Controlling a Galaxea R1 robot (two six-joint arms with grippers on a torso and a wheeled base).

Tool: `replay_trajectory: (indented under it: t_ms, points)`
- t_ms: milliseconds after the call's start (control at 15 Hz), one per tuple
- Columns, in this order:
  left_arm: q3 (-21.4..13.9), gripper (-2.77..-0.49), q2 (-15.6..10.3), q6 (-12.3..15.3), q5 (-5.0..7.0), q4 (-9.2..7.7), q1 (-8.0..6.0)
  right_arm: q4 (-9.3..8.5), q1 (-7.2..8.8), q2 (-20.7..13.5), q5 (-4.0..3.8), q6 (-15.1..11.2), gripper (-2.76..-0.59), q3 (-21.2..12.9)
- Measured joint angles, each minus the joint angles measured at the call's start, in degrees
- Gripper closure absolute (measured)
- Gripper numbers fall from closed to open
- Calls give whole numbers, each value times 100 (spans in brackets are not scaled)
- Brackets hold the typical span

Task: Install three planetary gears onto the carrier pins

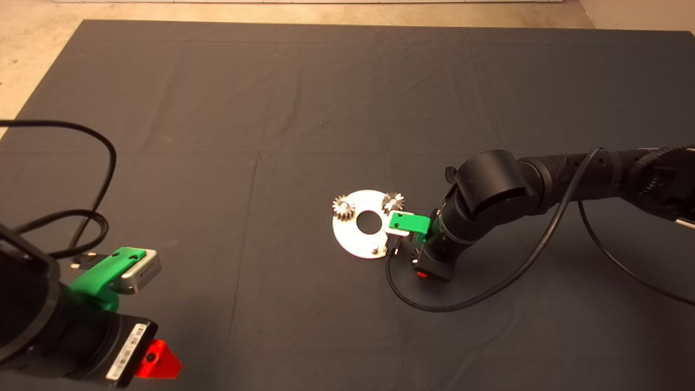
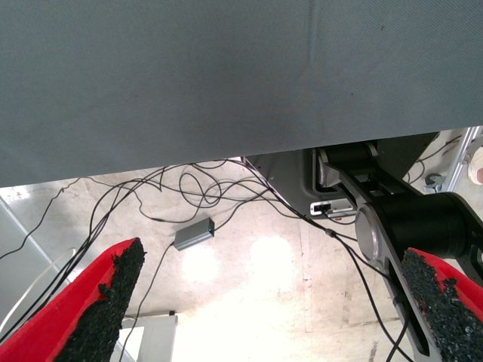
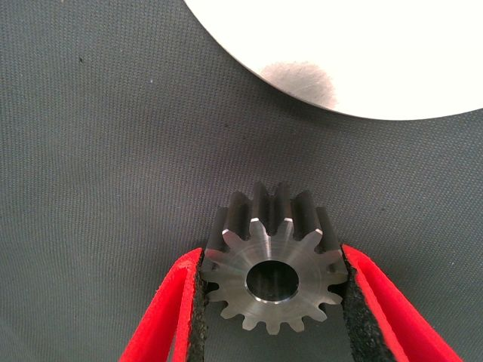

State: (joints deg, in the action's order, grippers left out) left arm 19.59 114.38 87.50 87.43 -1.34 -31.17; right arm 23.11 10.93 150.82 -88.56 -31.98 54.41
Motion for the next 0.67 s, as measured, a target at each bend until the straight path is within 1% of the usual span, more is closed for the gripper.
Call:
replay_trajectory:
  t_ms: [467, 600, 667]
  points:
    - [0, -247, 2, 0, 0, 0, 0, 0, 0, 0, 0, -10, -99, 0]
    - [0, -247, 2, 0, 0, 0, 0, -3, 2, 0, 1, -70, -99, 0]
    - [0, -247, 2, 0, 0, 0, 0, -24, 6, 6, 1, -148, -99, 0]
